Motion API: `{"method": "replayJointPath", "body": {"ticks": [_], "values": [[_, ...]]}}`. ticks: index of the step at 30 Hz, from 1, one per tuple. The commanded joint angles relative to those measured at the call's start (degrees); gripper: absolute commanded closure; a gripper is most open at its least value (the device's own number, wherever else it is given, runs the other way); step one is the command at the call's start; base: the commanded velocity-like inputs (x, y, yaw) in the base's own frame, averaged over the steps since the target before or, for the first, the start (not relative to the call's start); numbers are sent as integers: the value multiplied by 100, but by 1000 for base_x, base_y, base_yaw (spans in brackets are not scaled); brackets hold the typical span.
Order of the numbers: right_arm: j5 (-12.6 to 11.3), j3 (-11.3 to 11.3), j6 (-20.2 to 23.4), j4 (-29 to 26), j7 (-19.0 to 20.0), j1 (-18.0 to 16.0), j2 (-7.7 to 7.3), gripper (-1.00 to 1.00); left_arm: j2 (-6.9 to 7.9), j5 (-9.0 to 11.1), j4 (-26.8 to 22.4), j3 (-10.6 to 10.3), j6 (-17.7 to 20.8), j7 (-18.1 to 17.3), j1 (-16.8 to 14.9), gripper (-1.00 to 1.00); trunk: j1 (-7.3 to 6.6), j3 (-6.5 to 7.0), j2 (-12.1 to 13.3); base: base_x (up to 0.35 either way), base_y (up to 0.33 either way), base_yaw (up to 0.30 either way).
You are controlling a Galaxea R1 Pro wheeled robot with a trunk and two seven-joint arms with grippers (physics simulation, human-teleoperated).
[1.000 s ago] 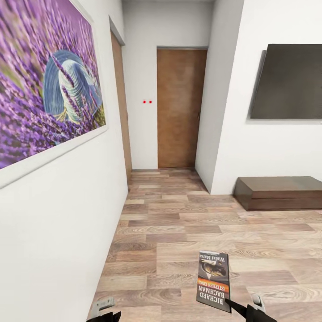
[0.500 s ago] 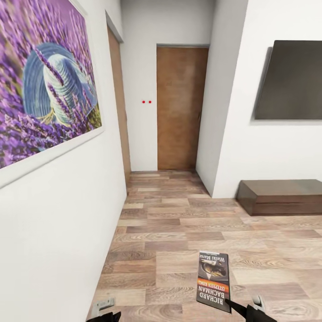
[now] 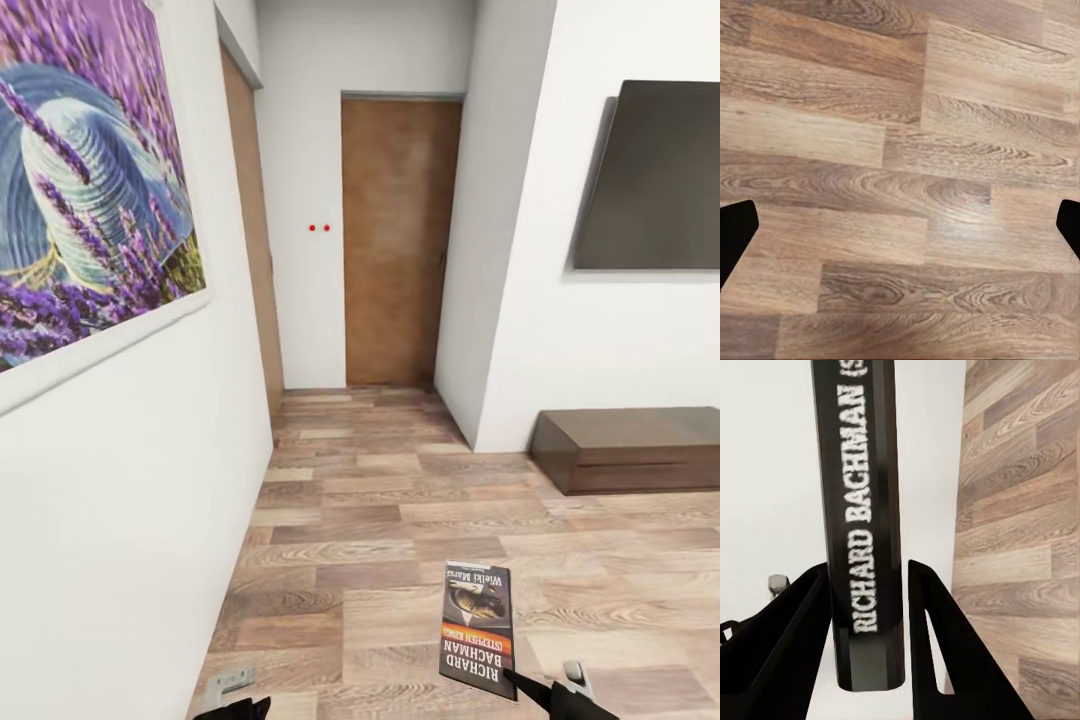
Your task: In the bedroom, move the book from the bed onto either nightstand, and place the two sandals side by side next to the bed.
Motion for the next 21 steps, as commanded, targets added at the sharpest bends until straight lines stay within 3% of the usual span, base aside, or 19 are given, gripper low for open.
{"method": "replayJointPath", "body": {"ticks": [1,9,21], "values": [[-10,-40,60,-2,19,-4,0,100,1,55,7,-48,-18,-23,-5,-100,3,-6,-3,325,0,-13],[-10,-40,60,-2,19,-4,0,100,-1,55,7,-50,-18,-22,-5,-100,3,-6,-3,325,0,-45],[-8,-38,60,-2,19,-4,0,100,-1,55,7,-49,-18,-23,-5,-100,3,-6,-3,325,0,-183]]}}
